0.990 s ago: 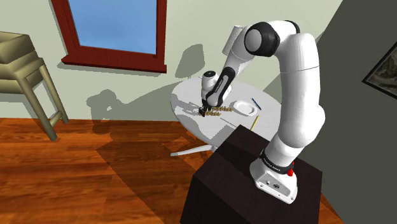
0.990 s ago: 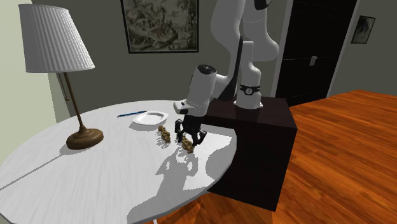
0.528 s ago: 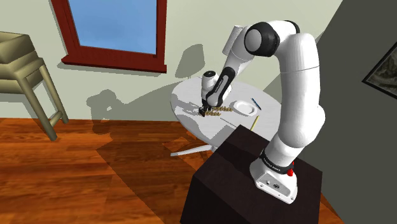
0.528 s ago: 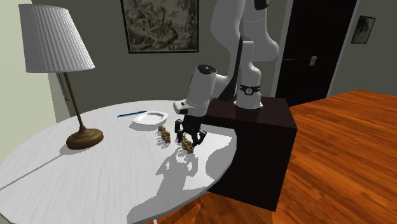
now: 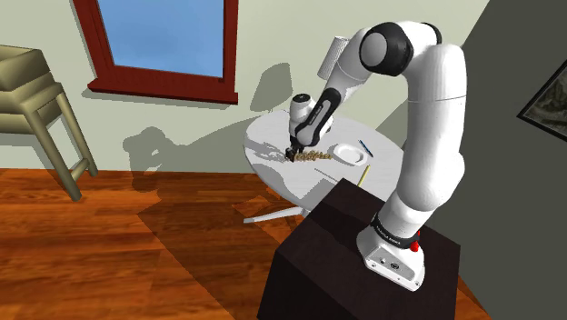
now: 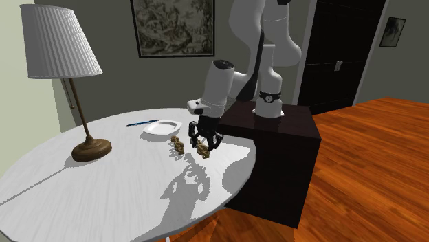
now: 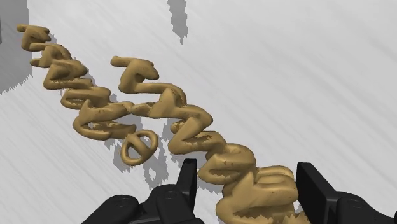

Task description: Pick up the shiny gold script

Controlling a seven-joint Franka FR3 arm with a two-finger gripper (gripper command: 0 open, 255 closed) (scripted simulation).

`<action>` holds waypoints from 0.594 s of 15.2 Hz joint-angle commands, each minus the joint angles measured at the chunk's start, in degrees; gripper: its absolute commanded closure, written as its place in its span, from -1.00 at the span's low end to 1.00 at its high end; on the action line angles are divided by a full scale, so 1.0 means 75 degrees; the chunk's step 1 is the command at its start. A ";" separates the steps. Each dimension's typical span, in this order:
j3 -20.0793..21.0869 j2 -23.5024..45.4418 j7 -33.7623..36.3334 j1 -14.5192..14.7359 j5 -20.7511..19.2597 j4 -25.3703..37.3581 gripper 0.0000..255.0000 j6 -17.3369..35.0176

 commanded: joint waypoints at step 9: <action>0.0151 -0.0948 -0.0357 -0.0090 0.0203 -0.0198 1.00 -0.0742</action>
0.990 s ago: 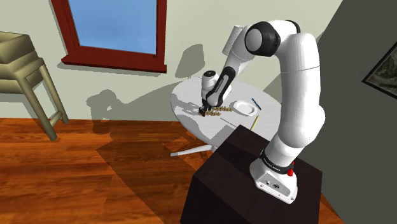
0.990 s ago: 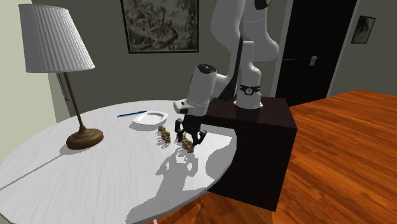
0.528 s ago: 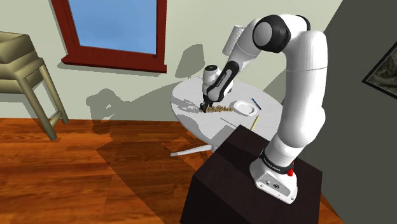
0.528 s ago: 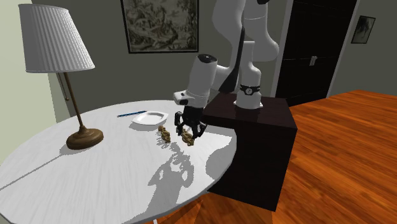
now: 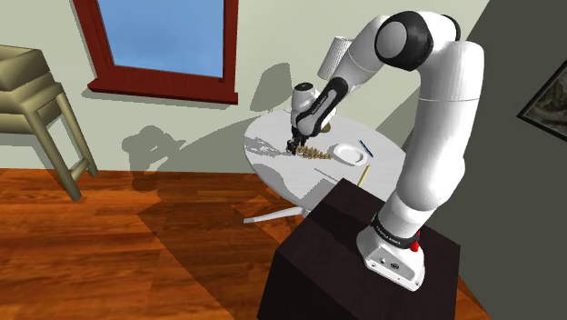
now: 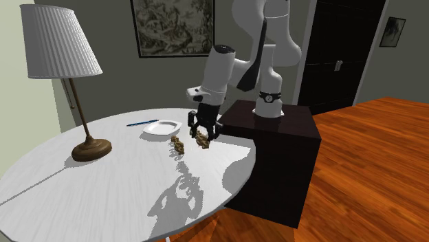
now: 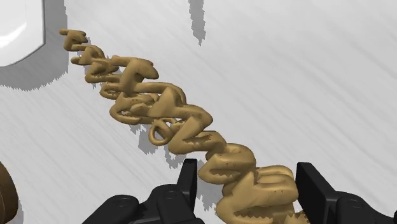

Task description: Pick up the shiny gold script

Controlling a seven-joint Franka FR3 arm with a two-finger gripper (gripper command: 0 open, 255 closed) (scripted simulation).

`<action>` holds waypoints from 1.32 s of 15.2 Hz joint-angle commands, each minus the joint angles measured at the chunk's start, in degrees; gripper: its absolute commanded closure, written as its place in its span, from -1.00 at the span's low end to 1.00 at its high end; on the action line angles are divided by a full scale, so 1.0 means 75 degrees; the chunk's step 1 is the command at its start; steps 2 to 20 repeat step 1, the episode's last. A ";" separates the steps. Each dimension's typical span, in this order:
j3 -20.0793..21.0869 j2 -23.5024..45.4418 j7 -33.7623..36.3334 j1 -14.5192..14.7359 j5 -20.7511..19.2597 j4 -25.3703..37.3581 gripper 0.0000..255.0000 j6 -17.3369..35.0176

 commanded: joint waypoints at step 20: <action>0.0009 -0.0060 -0.0023 -0.0003 0.0014 -0.0012 1.00 -0.0050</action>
